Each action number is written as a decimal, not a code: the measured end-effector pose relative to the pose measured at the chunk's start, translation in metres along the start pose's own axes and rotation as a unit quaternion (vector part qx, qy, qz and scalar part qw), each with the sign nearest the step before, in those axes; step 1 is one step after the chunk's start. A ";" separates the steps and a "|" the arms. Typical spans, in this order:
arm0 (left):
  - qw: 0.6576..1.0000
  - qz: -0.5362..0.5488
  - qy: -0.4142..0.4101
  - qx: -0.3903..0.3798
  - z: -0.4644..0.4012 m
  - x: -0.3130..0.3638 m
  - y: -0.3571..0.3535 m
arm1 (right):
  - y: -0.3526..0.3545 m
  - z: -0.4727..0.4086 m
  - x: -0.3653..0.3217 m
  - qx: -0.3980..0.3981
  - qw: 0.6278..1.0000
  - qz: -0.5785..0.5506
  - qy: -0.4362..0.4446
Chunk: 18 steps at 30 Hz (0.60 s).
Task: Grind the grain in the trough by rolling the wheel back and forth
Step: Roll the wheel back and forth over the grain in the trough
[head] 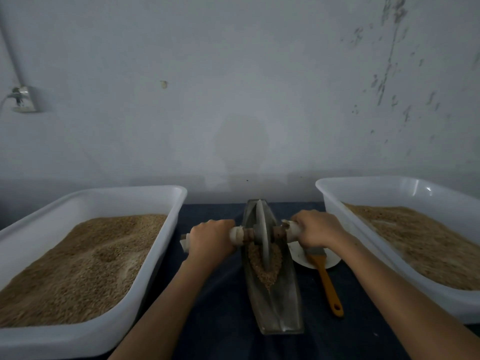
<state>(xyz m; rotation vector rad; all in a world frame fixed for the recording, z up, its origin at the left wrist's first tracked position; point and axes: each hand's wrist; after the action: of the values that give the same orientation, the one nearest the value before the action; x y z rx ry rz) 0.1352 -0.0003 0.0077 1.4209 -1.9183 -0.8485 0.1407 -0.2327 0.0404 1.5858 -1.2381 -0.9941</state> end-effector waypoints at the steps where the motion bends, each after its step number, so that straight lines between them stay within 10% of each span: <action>1: 1.000 -0.004 -0.004 0.003 0.000 0.000 0.000 | -0.002 0.000 0.000 -0.001 1.000 -0.001 -0.001; 18: 0.995 -0.040 -0.078 -0.039 -0.003 0.005 -0.006 | -0.010 0.018 -0.018 0.063 0.995 0.029 0.071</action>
<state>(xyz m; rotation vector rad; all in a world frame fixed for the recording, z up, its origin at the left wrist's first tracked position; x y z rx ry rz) 0.1398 -0.0070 0.0053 1.4290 -1.9289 -1.0896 0.1233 -0.2169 0.0265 1.6775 -1.2615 -0.7666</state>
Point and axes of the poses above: each hand's wrist, its own z-axis away from the middle knuckle, its own y-axis out of the back of the hand, x = y × z, and after that the axes turned 14 degrees about x, right-handed
